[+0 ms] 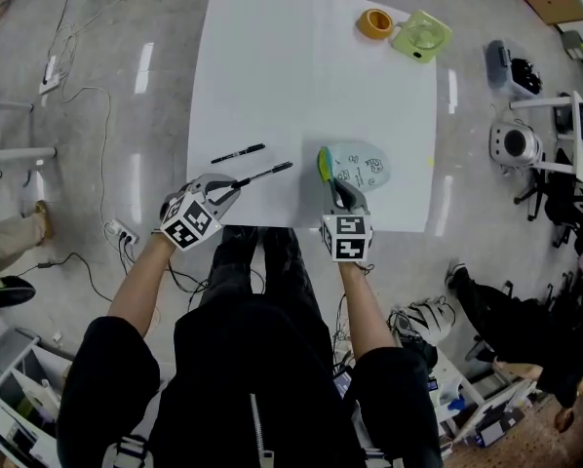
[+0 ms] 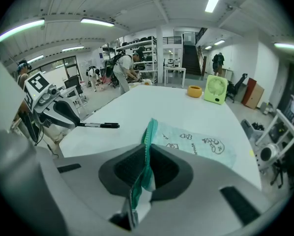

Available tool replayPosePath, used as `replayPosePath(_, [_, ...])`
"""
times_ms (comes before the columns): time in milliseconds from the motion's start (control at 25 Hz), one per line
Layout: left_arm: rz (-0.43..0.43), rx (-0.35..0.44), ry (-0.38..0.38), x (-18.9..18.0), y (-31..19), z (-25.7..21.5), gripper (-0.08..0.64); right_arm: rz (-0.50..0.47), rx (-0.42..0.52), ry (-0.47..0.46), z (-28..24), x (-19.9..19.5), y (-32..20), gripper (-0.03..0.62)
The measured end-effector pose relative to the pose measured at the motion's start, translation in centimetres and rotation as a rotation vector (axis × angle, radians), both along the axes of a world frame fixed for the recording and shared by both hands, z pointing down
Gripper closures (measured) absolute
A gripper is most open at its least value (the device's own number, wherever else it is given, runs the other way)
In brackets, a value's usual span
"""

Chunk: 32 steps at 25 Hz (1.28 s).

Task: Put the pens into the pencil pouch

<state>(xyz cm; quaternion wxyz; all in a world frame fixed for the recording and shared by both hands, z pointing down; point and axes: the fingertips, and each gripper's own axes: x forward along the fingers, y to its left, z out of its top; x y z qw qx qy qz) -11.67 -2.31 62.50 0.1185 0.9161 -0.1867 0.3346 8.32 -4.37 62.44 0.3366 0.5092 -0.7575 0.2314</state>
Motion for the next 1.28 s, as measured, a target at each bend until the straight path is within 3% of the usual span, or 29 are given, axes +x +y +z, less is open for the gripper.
replayPosePath(440, [0.114,0.012,0.017,3.8,-1.7,-2.2,0.492,0.004,0.012,-0.017,-0.6,0.1,0.1,0.552])
replayPosePath(680, [0.178,-0.006,-0.017,6.0,-2.3,-2.3,0.492,0.002,0.022,-0.034,-1.1,0.3,0.2,0.552])
replayPosePath(1280, [0.220,-0.043,-0.052,9.9,-3.9,-2.4,0.492,0.014,0.026,-0.065,-1.7,0.1,0.0,0.552])
